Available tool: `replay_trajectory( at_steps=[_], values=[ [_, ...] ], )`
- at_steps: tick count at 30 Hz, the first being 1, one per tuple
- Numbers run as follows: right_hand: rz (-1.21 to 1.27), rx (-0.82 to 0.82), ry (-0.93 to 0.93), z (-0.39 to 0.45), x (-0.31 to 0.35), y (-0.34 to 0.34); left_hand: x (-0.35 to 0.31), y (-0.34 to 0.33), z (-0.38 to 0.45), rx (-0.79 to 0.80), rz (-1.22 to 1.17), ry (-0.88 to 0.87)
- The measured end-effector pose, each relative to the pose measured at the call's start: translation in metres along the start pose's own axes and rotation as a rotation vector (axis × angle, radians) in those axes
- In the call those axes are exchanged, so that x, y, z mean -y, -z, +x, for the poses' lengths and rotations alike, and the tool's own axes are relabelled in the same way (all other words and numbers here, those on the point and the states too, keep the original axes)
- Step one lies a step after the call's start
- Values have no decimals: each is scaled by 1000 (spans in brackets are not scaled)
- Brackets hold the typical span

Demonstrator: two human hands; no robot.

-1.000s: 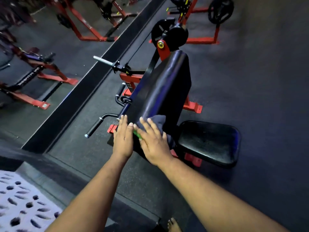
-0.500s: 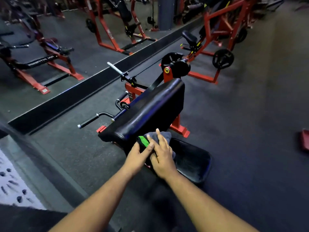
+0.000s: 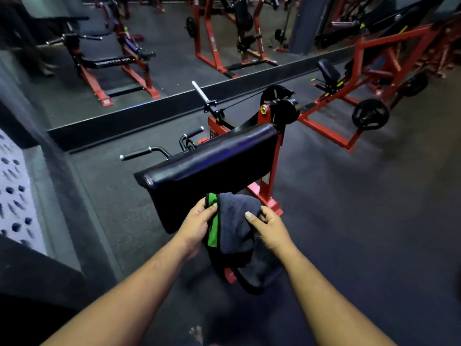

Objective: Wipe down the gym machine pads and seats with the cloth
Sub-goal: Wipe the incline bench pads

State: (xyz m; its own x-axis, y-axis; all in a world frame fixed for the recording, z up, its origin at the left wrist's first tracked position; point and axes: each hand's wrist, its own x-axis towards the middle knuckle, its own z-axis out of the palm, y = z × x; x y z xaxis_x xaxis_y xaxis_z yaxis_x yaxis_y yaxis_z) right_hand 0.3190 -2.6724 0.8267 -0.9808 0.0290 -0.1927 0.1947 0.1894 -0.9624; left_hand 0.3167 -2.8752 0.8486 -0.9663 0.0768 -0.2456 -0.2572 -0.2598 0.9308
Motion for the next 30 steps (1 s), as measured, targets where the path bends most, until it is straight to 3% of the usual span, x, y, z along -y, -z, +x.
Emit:
replay_trajectory(
  at_steps=[4, 6, 10, 13, 18, 23, 25, 28, 30],
  values=[
    [77, 16, -45, 22, 6, 8, 19, 5, 32, -231, 375, -130],
    [113, 29, -82, 29, 5, 9, 31, 10, 44, -297, 476, -93],
    [120, -1, -85, 38, 7, 18, 32, -12, 52, -86, 139, 172],
    [97, 32, -124, 51, 13, 28, 34, -25, 60, -1, -32, 220],
    [-63, 16, -230, 69, 3, 48, 47, -32, 69, -123, -46, 130],
    [-45, 305, -657, 95, -5, 63, 62, -47, 69, -228, 46, 5],
    [-20, 381, -625, 107, -7, 68, 67, -53, 69, -243, 102, -26],
    [70, 490, -419, 129, -11, 85, 88, -72, 73, -399, 269, -66],
    [48, 540, -311, 142, -20, 93, 101, -83, 72, -506, 321, -4]
  ],
)
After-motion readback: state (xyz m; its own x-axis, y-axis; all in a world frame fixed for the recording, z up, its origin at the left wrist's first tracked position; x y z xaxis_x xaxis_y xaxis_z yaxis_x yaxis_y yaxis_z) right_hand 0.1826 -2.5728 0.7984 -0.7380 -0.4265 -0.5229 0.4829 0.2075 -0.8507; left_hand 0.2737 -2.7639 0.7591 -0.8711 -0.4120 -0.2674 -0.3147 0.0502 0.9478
